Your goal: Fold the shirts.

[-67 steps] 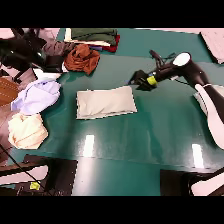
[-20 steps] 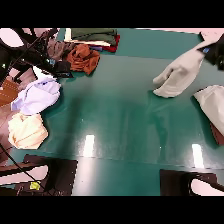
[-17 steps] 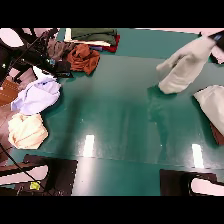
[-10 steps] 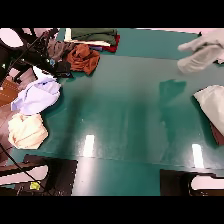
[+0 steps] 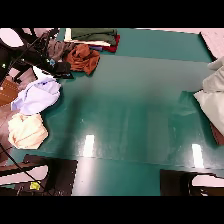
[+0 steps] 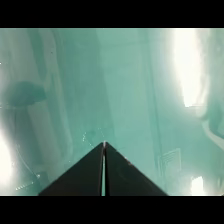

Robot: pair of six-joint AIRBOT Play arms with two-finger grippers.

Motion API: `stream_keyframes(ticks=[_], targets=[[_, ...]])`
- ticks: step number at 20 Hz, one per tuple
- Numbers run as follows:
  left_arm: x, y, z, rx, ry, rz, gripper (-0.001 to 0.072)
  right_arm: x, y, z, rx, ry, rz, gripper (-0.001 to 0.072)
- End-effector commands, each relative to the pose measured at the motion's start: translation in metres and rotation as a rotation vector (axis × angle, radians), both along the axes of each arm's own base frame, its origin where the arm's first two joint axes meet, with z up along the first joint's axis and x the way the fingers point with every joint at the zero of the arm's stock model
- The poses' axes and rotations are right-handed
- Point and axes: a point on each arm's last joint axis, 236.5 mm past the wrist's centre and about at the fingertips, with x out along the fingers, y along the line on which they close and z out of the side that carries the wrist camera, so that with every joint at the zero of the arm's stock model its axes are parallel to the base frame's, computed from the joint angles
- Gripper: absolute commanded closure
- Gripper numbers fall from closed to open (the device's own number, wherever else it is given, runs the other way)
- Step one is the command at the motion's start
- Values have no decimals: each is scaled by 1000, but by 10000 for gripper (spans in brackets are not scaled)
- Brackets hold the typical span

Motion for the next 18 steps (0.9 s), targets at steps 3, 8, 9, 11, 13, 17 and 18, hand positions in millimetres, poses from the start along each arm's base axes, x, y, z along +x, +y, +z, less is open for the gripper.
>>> stream_keyframes(ticks=[3,8,9,11,13,17,18], targets=[[0,-2,1,-6,-8,-11,680,-46,-23,0,-30,50,-35,693],[0,-11,6,-36,-25,-46,680,-120,-51,-57,-93,424,-147,691],[0,-12,7,-42,-29,-53,680,-138,-55,-72,-97,523,-169,691],[0,-13,8,-46,-29,-54,680,-164,-61,-96,-83,670,-203,691],[0,-14,8,-51,-29,-54,680,-178,-54,-122,-24,772,-188,691],[-4,-16,8,-56,-15,-63,680,-192,-39,-172,120,906,-165,691],[-5,-16,7,-56,-11,-65,680,-196,-35,-183,145,934,-154,691]])
